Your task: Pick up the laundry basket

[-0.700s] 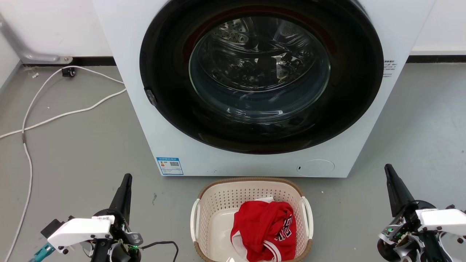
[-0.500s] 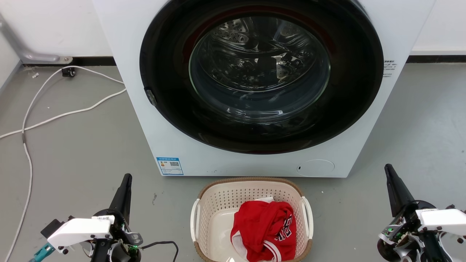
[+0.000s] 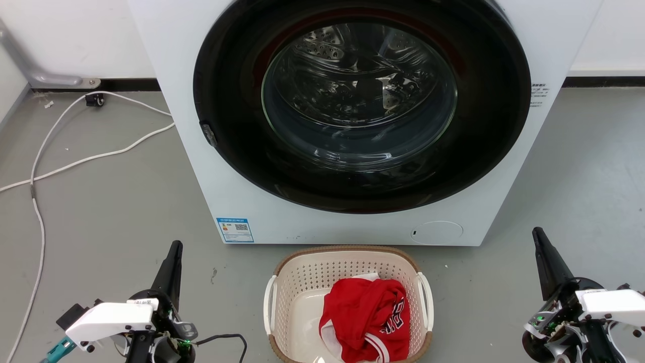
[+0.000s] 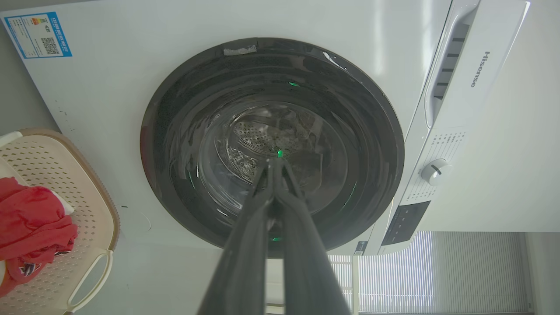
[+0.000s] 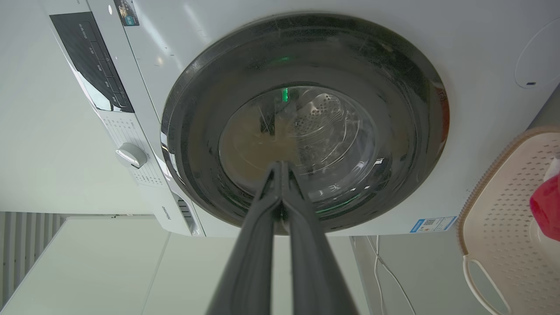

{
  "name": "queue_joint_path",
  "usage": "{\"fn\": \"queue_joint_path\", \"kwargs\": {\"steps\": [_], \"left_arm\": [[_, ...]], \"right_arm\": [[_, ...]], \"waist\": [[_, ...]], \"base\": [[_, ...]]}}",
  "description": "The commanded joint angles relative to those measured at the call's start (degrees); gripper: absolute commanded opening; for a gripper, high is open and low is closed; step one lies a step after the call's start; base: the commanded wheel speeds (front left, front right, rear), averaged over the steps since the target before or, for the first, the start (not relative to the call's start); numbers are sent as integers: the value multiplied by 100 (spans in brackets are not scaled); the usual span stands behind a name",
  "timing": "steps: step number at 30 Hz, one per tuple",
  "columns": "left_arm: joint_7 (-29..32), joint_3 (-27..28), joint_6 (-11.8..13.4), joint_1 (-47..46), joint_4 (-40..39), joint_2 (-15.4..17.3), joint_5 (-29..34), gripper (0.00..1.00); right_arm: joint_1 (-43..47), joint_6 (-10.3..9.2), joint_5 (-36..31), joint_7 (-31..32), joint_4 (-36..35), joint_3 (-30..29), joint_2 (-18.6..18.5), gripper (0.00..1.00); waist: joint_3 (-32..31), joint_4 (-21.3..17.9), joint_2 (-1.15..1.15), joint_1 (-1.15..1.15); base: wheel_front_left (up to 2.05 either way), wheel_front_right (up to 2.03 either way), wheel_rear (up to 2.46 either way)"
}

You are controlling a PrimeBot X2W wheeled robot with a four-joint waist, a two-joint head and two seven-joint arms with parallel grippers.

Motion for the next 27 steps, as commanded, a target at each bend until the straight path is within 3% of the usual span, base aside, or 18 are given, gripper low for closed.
{"fn": "queue_joint_path", "kwargs": {"steps": [1,5,6,20,27], "left_arm": [[29,17,-18,-60,8,-8,44,0],[34,21,-18,-60,8,-9,43,0],[35,22,-18,-60,8,-9,45,100],[-349,-501,3,-124,1,-20,15,100],[-527,-626,1,-174,-72,-22,682,100]], "right_arm": [[-68,2,-48,20,8,-11,26,0],[-68,2,-41,18,8,-13,26,0],[-68,2,-42,19,8,-13,27,100],[86,1,-157,-277,-143,110,-15,100],[96,1,-780,-518,-197,267,-166,100]], "waist": [[0,0,0,0],[0,0,0,0],[0,0,0,0],[5,1,0,0],[1,4,0,0]], "base": [[0,0,0],[0,0,0],[0,0,0],[0,0,0],[0,0,0]]}}
